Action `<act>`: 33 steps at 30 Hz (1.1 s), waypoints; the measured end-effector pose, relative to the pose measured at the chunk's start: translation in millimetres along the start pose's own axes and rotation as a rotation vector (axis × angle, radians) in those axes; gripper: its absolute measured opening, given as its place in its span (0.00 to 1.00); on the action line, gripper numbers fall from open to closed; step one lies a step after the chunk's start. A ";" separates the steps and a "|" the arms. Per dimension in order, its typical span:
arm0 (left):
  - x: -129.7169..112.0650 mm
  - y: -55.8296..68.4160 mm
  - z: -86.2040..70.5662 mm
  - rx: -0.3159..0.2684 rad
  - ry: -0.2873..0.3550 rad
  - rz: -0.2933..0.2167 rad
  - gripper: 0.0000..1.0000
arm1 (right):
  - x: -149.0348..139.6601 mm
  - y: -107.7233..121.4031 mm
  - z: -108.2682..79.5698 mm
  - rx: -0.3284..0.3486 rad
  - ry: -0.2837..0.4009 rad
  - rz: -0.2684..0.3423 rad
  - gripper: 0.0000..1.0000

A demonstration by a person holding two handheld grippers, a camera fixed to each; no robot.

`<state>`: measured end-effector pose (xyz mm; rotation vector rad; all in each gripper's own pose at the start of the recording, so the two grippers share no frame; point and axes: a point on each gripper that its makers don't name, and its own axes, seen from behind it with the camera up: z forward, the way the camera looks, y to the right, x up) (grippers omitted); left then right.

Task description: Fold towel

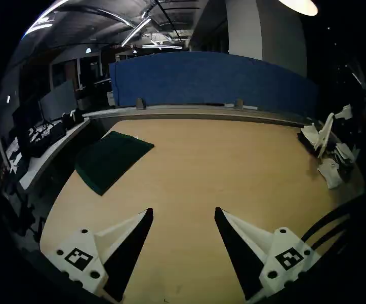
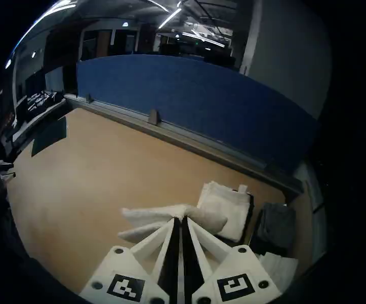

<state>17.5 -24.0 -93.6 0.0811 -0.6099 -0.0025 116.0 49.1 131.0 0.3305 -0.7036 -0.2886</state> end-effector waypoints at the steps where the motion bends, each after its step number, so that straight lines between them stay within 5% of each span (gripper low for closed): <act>1: 0.0 0.5 0.1 0.001 -0.001 0.001 0.90 | -1.0 2.1 1.1 -0.002 0.000 0.004 0.03; 21: 1.7 10.4 -1.9 0.005 -0.006 0.020 0.90 | -33.5 18.3 12.7 -0.010 -0.033 0.030 0.03; 33: -1.8 19.5 -4.1 -0.008 -0.012 0.039 0.89 | -122.6 23.0 -10.0 -0.037 -0.105 0.108 0.03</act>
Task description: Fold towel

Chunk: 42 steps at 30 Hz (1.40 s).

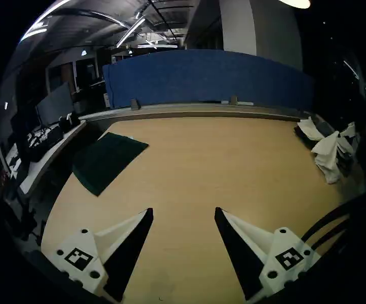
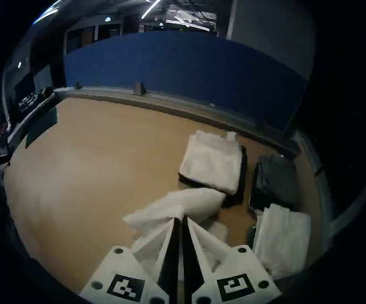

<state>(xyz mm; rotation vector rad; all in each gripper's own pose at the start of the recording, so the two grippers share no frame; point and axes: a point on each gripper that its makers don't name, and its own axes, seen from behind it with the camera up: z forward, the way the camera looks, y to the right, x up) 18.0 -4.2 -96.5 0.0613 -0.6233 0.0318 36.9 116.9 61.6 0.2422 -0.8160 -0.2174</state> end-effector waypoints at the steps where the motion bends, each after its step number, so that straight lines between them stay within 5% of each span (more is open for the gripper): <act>1: -0.1 1.1 -0.1 -0.002 0.000 0.003 0.89 | -8.3 2.2 -1.4 -0.004 -0.005 0.012 0.03; 9: -1.1 11.8 -0.5 -0.018 -0.004 0.027 0.90 | -79.7 25.7 -8.2 -0.057 -0.063 0.117 0.03; 20: -6.2 13.6 -5.6 -0.016 -0.006 0.038 0.90 | -154.7 51.6 7.8 -0.148 -0.151 0.248 0.03; 37: -3.0 12.1 -8.9 -0.011 0.000 0.044 0.90 | -182.4 56.1 23.2 -0.187 -0.203 0.315 0.07; 42: -0.8 13.6 -8.7 -0.014 0.001 0.048 0.89 | -185.3 59.3 17.5 -0.209 -0.203 0.308 0.41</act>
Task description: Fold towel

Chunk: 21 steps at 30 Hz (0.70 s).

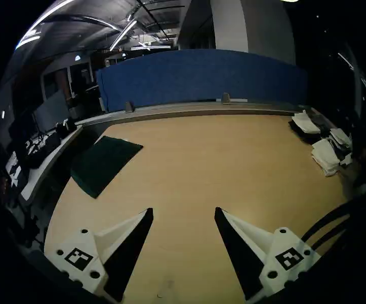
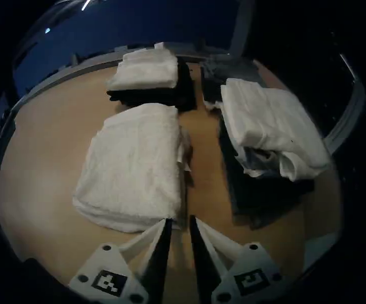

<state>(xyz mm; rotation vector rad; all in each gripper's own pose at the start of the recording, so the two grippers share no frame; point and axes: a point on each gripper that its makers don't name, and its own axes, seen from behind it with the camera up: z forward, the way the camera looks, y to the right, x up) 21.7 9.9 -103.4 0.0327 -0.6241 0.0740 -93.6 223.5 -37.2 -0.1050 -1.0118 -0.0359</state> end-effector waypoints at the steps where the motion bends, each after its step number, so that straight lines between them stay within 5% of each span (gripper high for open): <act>1: 0.6 0.4 0.0 -0.001 0.001 0.001 0.90 | -1.4 0.7 -0.9 -0.001 0.000 -0.001 0.47; 3: 2.0 1.3 -0.1 -0.002 0.003 0.002 0.90 | -4.2 2.0 -2.7 -0.004 0.000 -0.004 0.59; 11: 5.4 4.4 0.5 -0.010 0.009 0.005 0.90 | -8.2 0.9 -8.8 0.007 0.014 0.002 0.63; 13: 5.7 4.6 0.3 -0.012 0.010 0.005 0.90 | -7.3 -0.2 -10.7 0.011 0.019 -0.002 0.70; 17: 6.3 5.1 -0.6 -0.014 0.013 0.004 0.90 | -5.1 -1.4 -14.3 0.008 0.032 -0.017 1.00; 21: 6.3 5.4 -1.5 -0.016 0.015 0.003 0.90 | -3.0 -4.8 -18.1 0.013 0.043 -0.026 1.00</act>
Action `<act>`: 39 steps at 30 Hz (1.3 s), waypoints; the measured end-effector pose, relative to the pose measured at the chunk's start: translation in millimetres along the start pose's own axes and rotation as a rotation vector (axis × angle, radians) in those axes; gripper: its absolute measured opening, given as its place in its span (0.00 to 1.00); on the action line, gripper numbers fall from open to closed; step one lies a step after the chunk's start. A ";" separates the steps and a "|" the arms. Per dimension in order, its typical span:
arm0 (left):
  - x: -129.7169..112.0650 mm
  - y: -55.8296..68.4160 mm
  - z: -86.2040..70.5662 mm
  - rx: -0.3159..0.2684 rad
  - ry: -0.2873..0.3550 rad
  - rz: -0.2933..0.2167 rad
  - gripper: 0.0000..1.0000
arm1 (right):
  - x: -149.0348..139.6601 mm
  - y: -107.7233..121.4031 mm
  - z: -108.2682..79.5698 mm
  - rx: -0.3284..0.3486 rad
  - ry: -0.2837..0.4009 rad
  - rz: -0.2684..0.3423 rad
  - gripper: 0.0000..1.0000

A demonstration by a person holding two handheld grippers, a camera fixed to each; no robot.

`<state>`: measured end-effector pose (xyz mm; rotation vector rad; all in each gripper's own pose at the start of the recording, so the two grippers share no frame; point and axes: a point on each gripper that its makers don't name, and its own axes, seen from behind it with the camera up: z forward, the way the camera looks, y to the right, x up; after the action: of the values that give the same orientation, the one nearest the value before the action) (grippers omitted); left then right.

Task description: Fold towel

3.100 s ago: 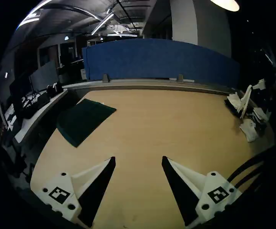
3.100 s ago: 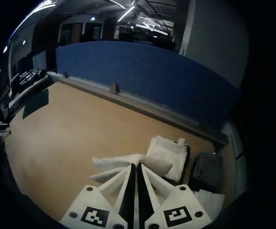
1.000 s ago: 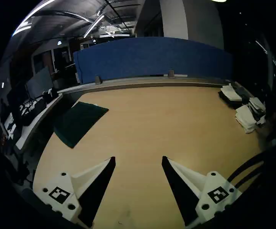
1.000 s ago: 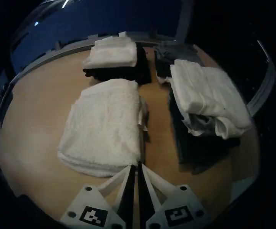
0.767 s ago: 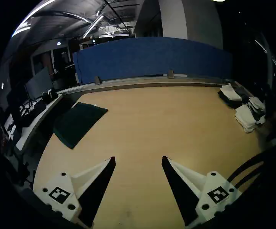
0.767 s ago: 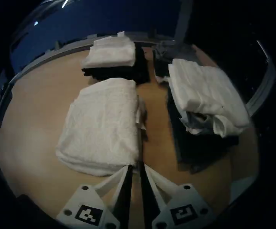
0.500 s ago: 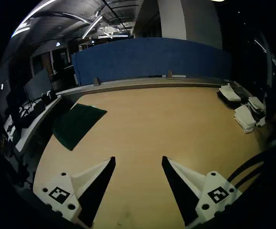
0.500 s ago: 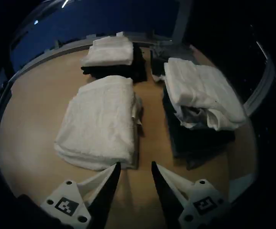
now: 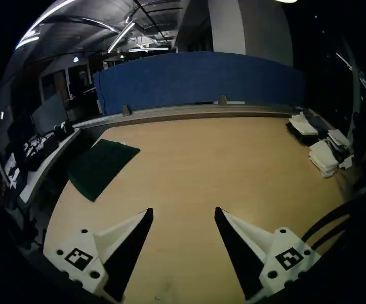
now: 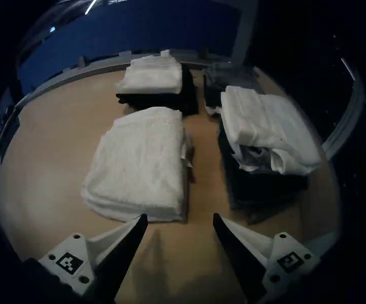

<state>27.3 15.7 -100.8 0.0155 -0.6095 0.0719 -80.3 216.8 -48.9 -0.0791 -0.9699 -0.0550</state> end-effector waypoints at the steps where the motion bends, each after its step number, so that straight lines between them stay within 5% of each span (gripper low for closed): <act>1: 0.0 0.2 -0.2 -0.001 0.001 0.000 0.90 | 0.7 -0.8 -0.9 0.002 0.003 0.000 1.00; 12: 1.8 0.1 -2.8 -0.003 0.011 -0.004 0.90 | 14.1 -9.8 -9.1 0.015 0.056 0.003 1.00; 24: 4.5 -2.4 -2.8 0.004 0.015 -0.002 0.90 | 76.3 -31.3 -11.6 0.069 0.276 0.044 1.00; 39: 2.0 -8.1 3.8 0.028 0.001 -0.006 0.90 | 117.1 -44.6 17.1 0.092 0.291 0.012 1.00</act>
<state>27.4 7.6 -96.5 0.0443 -0.6077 0.0741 -31.9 172.6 59.3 0.0080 -0.6800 -0.0107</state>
